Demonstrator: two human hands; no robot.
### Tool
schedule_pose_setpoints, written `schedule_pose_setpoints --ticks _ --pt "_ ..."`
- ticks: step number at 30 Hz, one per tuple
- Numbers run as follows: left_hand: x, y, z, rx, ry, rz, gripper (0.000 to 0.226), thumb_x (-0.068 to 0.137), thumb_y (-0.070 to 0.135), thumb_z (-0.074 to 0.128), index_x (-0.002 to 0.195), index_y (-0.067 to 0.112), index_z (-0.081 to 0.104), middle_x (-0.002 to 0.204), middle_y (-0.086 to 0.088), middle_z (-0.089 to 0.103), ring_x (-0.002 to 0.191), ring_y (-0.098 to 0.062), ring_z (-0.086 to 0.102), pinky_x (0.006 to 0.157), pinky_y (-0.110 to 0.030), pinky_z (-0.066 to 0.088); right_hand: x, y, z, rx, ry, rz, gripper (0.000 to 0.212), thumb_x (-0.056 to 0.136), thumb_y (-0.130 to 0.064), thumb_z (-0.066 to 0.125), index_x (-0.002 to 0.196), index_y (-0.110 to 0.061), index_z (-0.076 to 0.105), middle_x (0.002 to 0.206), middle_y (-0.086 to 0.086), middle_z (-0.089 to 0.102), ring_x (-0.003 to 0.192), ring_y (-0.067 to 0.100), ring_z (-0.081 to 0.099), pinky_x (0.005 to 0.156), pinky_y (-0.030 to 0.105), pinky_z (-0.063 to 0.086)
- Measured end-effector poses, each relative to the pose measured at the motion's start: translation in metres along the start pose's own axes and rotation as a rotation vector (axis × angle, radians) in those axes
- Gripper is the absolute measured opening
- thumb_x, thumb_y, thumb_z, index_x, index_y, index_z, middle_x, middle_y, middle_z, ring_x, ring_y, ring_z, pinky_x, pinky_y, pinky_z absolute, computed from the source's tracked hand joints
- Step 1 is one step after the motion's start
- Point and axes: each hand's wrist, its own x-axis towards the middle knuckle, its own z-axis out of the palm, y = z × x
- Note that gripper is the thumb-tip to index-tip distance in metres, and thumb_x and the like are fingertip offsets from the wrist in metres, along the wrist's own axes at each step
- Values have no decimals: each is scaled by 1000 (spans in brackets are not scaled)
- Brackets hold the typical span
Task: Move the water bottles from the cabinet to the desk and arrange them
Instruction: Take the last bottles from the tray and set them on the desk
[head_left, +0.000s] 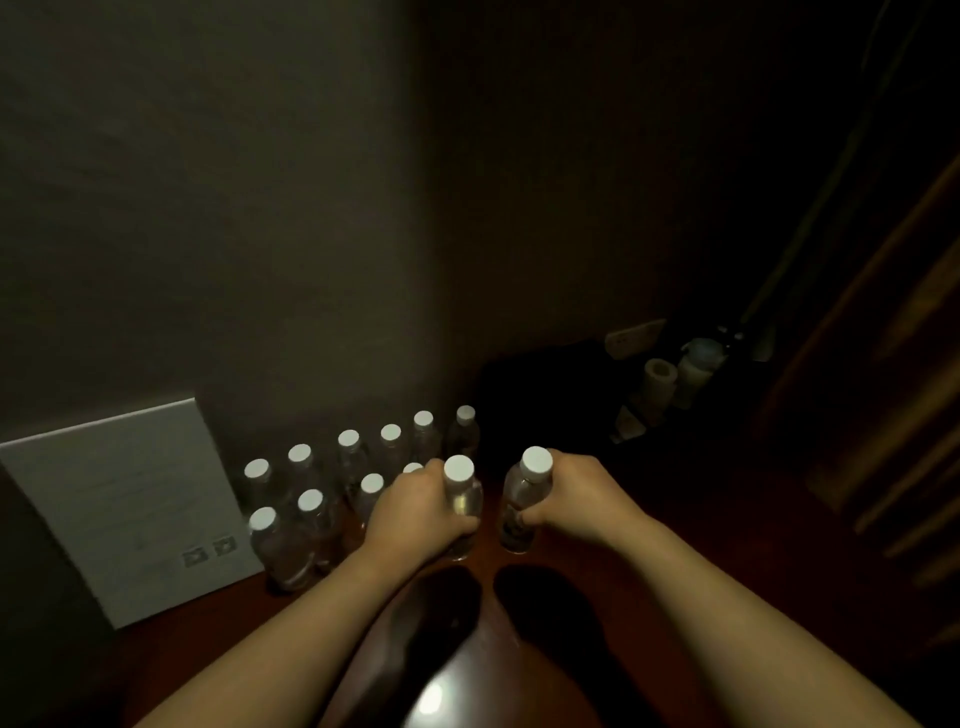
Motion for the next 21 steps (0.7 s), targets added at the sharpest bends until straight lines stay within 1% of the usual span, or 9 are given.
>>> schedule_pose_setpoints --ticks 4,7,10,14,16,19,21 --pt "25 2 27 -36 28 -65 50 65 56 72 96 20 57 81 6 57 86 -24 65 67 -34 51 40 21 10 44 -47 -15 46 59 -28 82 101 -25 64 100 -10 67 94 10 64 79 27 54" --pt "43 -1 43 -54 37 -110 52 68 55 74 101 18 58 89 1 65 88 -24 65 69 -33 52 65 33 23 75 -89 -5 46 60 -29 83 102 -26 64 98 -9 68 91 10 65 80 28 55" --pt "58 -3 57 -78 27 -149 51 69 55 73 101 19 58 93 2 68 89 -22 65 68 -32 51 87 43 38 96 -126 9 42 62 -27 83 99 -25 64 96 -8 69 89 10 66 81 30 56" --pt "70 -10 76 -96 0 -169 51 64 58 69 99 22 59 91 4 69 85 -18 68 68 -34 55 109 58 60 115 -159 24 41 64 -29 82 101 -27 63 96 -9 68 92 10 66 78 24 52" --pt "73 -13 84 -115 -10 -178 48 65 52 72 102 22 60 94 3 71 87 -18 68 69 -31 53 116 64 70 112 -174 30 44 66 -29 82 105 -25 63 100 -9 69 94 12 66 79 24 52" --pt "77 -17 96 -160 -8 -203 42 68 41 76 102 21 62 96 3 71 87 -19 68 69 -29 52 125 70 82 118 -200 43 52 65 -30 83 112 -23 63 108 -5 70 100 15 67 88 31 55" --pt "80 -22 103 -188 -10 -215 40 69 36 77 103 22 62 96 4 71 88 -18 69 70 -27 52 131 74 89 115 -207 44 54 64 -32 83 114 -22 63 110 -3 71 103 17 67 90 34 55"
